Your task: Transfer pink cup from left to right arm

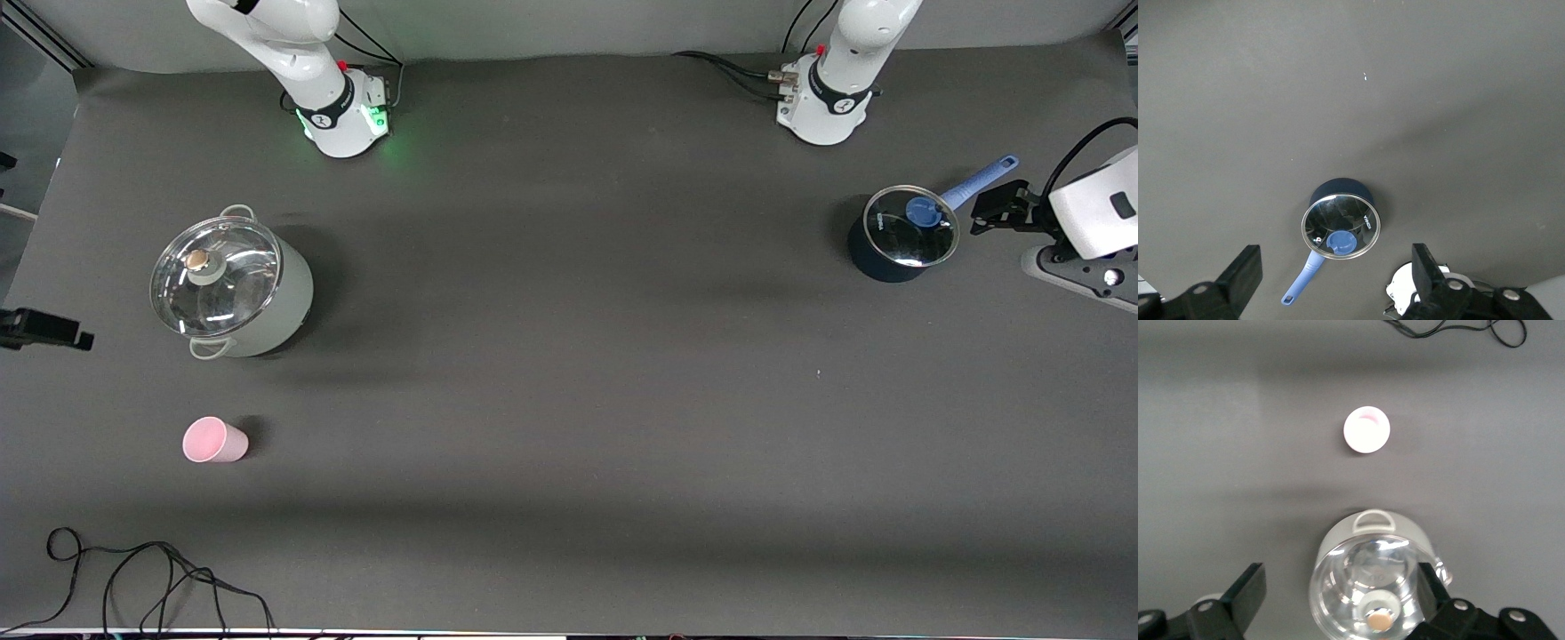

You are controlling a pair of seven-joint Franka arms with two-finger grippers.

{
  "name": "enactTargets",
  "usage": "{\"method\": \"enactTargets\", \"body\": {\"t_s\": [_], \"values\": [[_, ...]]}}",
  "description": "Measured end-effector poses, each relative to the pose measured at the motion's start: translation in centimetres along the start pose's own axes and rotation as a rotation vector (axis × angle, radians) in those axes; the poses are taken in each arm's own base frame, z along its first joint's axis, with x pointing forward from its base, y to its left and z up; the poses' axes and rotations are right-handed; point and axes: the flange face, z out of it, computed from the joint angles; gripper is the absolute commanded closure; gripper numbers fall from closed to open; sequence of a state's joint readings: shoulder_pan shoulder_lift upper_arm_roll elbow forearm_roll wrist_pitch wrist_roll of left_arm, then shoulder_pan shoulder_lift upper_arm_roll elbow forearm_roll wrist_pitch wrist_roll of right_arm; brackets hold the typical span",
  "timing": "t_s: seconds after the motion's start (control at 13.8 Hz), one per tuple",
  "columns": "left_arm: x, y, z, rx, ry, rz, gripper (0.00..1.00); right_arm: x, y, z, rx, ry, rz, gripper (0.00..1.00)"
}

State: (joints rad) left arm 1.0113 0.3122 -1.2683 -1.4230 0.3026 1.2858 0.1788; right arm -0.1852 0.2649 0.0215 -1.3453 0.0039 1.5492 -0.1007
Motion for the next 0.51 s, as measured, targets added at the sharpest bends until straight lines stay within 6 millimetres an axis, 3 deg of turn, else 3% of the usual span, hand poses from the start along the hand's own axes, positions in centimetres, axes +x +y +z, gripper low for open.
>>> {"method": "enactTargets", "body": {"t_s": [0.14, 0.51], "values": [[-0.1, -0.4, 0.1, -0.002, -0.001, -0.008, 0.0, -1.8, -1.1, -0.3, -0.001, 0.005, 0.003, 0.0], [-0.2, -0.7, 0.1, -0.001, -0.001, -0.014, 0.0, -5.3, -1.4, 0.3, 0.009, 0.003, 0.076, 0.0]]}}
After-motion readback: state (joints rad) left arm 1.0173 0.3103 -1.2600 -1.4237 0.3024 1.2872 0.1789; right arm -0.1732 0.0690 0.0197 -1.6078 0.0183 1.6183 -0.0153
